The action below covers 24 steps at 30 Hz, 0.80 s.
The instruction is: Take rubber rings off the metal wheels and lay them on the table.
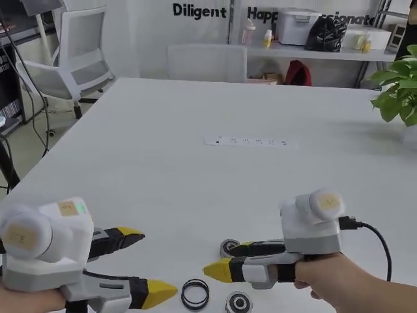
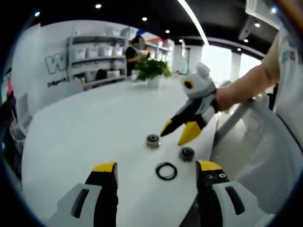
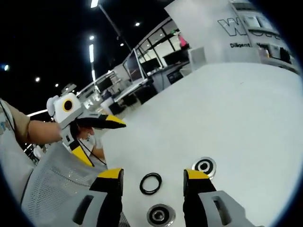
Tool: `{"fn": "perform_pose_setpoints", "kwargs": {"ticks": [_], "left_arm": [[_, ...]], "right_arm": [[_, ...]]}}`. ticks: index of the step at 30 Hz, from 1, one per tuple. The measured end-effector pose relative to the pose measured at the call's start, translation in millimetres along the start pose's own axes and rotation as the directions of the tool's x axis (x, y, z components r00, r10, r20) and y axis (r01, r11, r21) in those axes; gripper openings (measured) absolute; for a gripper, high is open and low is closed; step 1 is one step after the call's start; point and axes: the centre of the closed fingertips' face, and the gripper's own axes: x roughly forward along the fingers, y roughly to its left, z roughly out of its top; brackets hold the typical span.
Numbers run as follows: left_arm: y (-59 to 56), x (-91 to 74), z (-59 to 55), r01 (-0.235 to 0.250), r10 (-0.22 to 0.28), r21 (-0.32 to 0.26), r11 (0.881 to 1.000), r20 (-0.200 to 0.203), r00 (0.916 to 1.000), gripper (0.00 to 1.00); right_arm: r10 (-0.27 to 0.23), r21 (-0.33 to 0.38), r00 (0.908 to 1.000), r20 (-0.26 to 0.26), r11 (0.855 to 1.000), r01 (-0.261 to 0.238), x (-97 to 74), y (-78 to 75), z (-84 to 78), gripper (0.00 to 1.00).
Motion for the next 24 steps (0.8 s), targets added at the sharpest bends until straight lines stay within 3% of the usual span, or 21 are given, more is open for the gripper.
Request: {"fn": "perform_pose_setpoints", "kwargs": {"ticks": [5, 13, 24], "left_arm": [[-0.5, -2.4, 4.9, -0.003, 0.003, -0.006, 1.000, 0.012, 0.9999, 0.68], [-8.0, -4.4, 13.6, 0.004, -0.003, -0.014, 1.000, 0.034, 0.9994, 0.69], [-11.9, -8.0, 19.9, -0.008, 0.009, -0.019, 1.000, 0.062, 0.9980, 0.72]], "right_arm": [[-0.030, -0.027, 0.9980, 0.056, 0.999, 0.031, -16.3, -4.4, 13.1, 0.57], [-0.084, -0.061, 0.9865, 0.141, 0.994, 0.093, -46.2, -14.2, 28.3, 0.67], [-0.125, -0.105, 0.9735, 0.191, 0.984, 0.147, -78.5, -18.3, 27.8, 0.76]]}}
